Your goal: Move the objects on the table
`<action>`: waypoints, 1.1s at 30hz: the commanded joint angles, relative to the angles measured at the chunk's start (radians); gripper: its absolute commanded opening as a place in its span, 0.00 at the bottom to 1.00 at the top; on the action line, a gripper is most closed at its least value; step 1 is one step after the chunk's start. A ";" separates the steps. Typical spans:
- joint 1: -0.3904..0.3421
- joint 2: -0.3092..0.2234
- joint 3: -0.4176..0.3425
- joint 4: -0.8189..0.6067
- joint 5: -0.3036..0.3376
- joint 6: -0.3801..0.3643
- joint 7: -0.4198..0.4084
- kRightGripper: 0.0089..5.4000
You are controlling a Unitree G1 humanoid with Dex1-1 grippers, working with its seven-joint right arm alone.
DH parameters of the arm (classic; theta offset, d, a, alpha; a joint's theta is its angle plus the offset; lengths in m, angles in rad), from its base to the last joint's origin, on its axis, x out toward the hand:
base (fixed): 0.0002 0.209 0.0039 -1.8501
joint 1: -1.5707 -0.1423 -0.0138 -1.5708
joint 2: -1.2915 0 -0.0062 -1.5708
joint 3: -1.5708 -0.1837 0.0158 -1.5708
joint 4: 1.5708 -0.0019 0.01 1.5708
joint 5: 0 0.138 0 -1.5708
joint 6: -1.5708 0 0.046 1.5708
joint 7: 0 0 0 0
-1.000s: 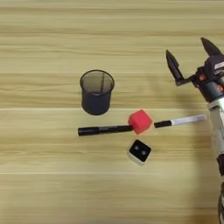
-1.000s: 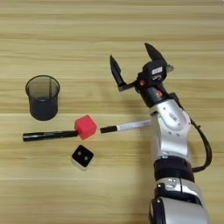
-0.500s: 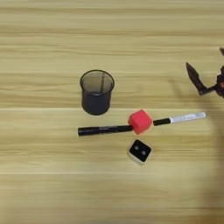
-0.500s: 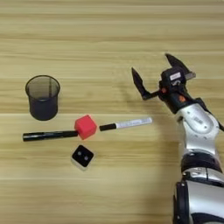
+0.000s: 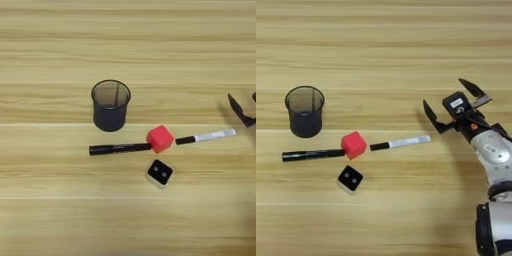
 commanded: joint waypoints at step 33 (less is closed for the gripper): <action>-0.004 -0.103 0.238 0.021 -0.305 -0.064 -0.444 0.99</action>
